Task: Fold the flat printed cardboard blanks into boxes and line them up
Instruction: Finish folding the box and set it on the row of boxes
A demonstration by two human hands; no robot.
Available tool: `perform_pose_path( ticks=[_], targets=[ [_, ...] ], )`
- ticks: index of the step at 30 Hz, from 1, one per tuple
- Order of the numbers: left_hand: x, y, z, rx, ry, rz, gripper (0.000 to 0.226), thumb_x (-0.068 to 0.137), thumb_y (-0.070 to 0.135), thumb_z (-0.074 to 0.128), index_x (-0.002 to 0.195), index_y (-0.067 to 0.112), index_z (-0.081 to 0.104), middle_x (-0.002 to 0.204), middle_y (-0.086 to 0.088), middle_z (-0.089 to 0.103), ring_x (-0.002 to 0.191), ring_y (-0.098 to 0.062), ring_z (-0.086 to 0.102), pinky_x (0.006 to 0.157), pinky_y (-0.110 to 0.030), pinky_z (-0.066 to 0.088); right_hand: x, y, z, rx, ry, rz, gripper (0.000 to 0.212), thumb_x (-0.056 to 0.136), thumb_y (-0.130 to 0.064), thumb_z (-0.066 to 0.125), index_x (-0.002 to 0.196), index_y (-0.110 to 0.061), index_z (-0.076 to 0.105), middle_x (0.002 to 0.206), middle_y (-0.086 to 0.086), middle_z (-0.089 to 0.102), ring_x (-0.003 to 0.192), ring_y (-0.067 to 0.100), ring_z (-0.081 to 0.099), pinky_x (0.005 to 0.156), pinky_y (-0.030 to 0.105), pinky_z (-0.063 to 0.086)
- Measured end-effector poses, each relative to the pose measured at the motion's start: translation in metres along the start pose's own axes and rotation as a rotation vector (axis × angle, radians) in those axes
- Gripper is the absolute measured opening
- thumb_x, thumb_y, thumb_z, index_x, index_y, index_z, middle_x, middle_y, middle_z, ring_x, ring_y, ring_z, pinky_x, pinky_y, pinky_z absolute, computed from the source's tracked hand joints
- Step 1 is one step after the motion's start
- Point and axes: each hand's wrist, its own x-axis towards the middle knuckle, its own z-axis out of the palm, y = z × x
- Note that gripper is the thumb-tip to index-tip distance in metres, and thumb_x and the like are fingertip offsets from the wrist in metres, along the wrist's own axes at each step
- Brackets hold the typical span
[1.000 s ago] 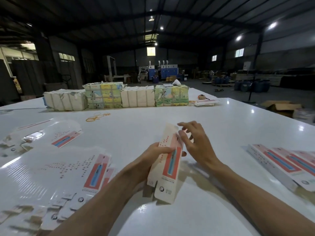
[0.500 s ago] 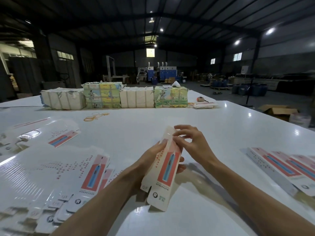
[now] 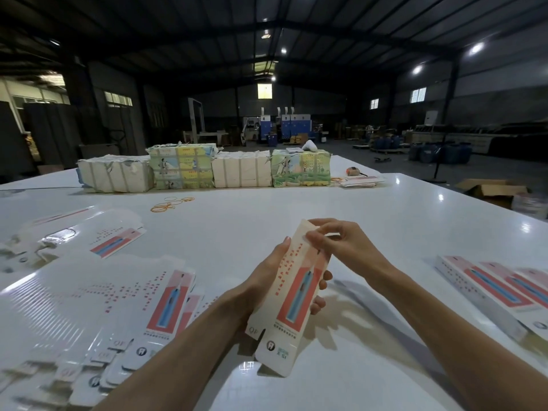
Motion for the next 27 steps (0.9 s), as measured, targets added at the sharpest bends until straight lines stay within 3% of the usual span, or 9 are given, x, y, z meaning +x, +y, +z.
perform_pose_path(
  ticks=[5, 9, 12, 16, 19, 23, 25, 27],
  targets=[
    [0.000, 0.004, 0.002, -0.054, -0.021, 0.008, 0.073, 0.099, 0.071, 0.032, 0.128, 0.010, 0.061, 0.112, -0.015, 0.073, 0.079, -0.030, 0.074, 0.072, -0.038, 0.063, -0.003, -0.005, 0.000, 0.154, 0.013, 0.013, 0.029, 0.092, -0.036, 0.075, 0.082, -0.010, 0.083, 0.134, -0.008, 0.068, 0.091, 0.020, 0.077, 0.077, 0.030, 0.063],
    [0.005, 0.008, 0.015, -0.117, 0.036, -0.071, 0.069, 0.096, 0.073, 0.036, 0.112, 0.009, 0.056, 0.087, -0.008, 0.065, 0.059, -0.017, 0.061, 0.057, -0.027, 0.057, 0.000, -0.008, -0.002, 0.353, 0.010, 0.016, 0.034, 0.088, -0.039, 0.073, 0.083, -0.007, 0.083, 0.132, -0.013, 0.070, 0.116, 0.016, 0.068, 0.099, 0.037, 0.055],
    [0.008, 0.008, 0.022, -0.229, 0.067, -0.105, 0.064, 0.091, 0.073, 0.037, 0.101, 0.011, 0.049, 0.074, -0.003, 0.053, 0.048, -0.010, 0.047, 0.046, -0.018, 0.049, 0.000, -0.008, 0.002, 0.396, 0.039, 0.014, 0.035, 0.087, -0.041, 0.072, 0.089, -0.007, 0.082, 0.131, -0.015, 0.070, 0.122, 0.009, 0.064, 0.108, 0.041, 0.049],
    [0.004, 0.007, 0.011, -0.429, 0.113, -0.016, 0.060, 0.094, 0.067, 0.044, 0.104, 0.008, 0.050, 0.075, -0.006, 0.052, 0.046, -0.011, 0.049, 0.044, -0.021, 0.049, -0.010, -0.004, 0.016, 0.403, 0.048, 0.025, 0.041, 0.088, -0.041, 0.075, 0.124, -0.020, 0.071, 0.135, -0.003, 0.068, 0.129, 0.021, 0.062, 0.114, 0.053, 0.047],
    [0.001, 0.008, 0.000, -0.560, 0.139, 0.041, 0.061, 0.102, 0.065, 0.043, 0.114, 0.007, 0.056, 0.080, -0.011, 0.058, 0.054, -0.015, 0.059, 0.050, -0.026, 0.056, -0.020, -0.002, 0.030, 0.423, -0.040, 0.086, 0.052, 0.093, -0.045, 0.070, 0.140, -0.032, 0.055, 0.125, 0.004, 0.074, 0.117, 0.025, 0.071, 0.109, 0.053, 0.052],
    [0.002, -0.002, -0.001, -0.287, 0.310, 0.095, 0.067, 0.099, 0.069, 0.043, 0.123, 0.014, 0.070, 0.101, -0.021, 0.075, 0.085, -0.035, 0.077, 0.072, -0.041, 0.064, -0.022, -0.002, 0.038, 0.373, -0.030, 0.061, 0.045, 0.100, -0.043, 0.064, 0.144, -0.038, 0.050, 0.115, 0.003, 0.079, 0.106, 0.026, 0.076, 0.107, 0.056, 0.052],
    [0.003, -0.003, 0.005, -0.223, 0.387, 0.112, 0.061, 0.099, 0.067, 0.044, 0.131, 0.020, 0.065, 0.107, -0.018, 0.078, 0.094, -0.040, 0.077, 0.076, -0.045, 0.065, -0.022, -0.001, 0.037, 0.345, 0.002, 0.037, 0.047, 0.100, -0.044, 0.065, 0.144, -0.043, 0.048, 0.116, -0.004, 0.078, 0.109, 0.022, 0.075, 0.103, 0.050, 0.055],
    [0.005, -0.003, 0.007, -0.121, 0.489, 0.190, 0.042, 0.106, 0.057, 0.045, 0.141, 0.035, 0.047, 0.107, -0.011, 0.079, 0.093, -0.038, 0.078, 0.077, -0.047, 0.066, -0.021, 0.001, 0.035, 0.294, 0.027, 0.009, 0.047, 0.099, -0.046, 0.065, 0.143, -0.046, 0.047, 0.115, -0.014, 0.077, 0.108, 0.015, 0.075, 0.096, 0.040, 0.058]
  ],
)
